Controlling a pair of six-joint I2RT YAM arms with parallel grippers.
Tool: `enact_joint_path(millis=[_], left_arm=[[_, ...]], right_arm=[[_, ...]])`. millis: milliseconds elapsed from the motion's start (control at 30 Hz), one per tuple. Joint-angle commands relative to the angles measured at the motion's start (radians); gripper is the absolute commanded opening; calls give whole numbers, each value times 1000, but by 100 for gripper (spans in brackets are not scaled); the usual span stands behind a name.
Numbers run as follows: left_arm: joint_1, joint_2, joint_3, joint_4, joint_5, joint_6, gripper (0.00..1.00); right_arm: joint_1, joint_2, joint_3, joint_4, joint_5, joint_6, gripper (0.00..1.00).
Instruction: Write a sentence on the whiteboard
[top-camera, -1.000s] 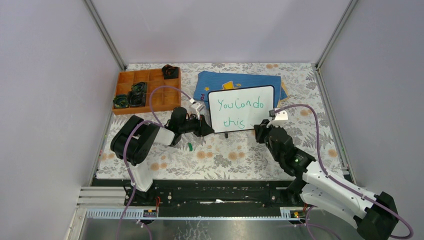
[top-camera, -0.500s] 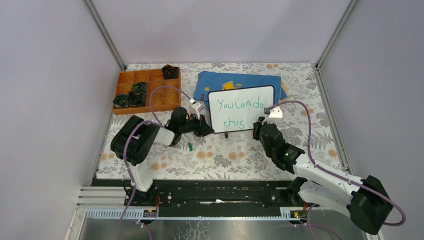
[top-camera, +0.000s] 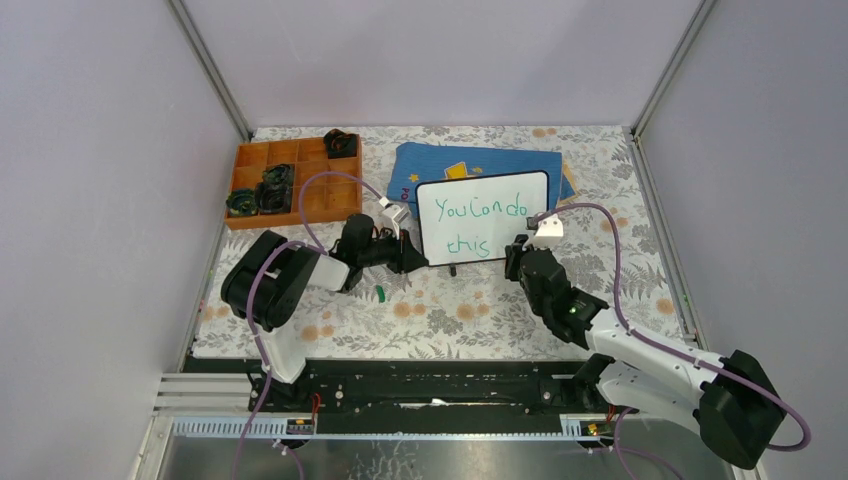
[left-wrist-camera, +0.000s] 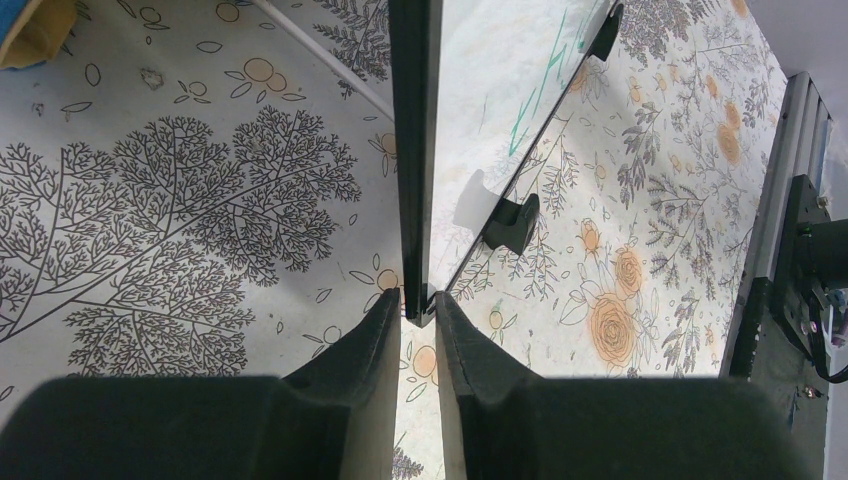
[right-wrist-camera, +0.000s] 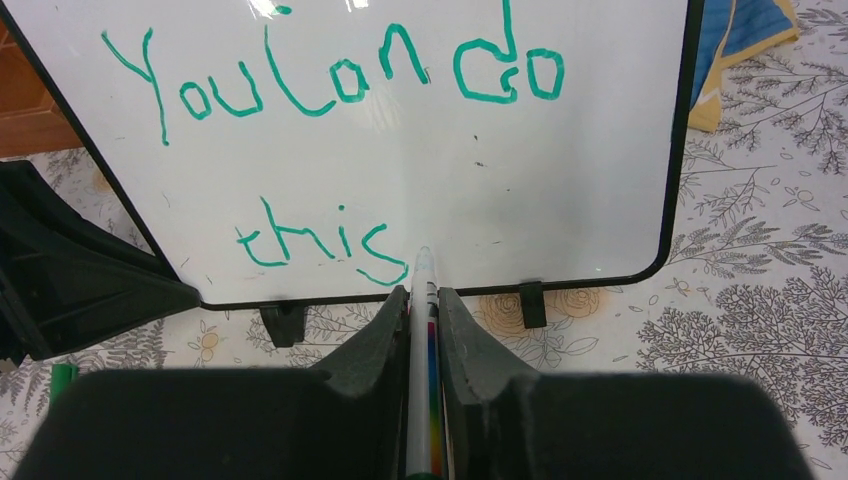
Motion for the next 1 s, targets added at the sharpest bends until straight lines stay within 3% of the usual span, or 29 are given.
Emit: enact_joint_path(millis=[0,967], left_arm=[[-6,-12,23,18,-11,11,25],[-12,-7,24,16,-18,15,25]], right_arm=[[-9,28,0,66,-13,6,0],[-54,128,-44,144,-63,88,0]])
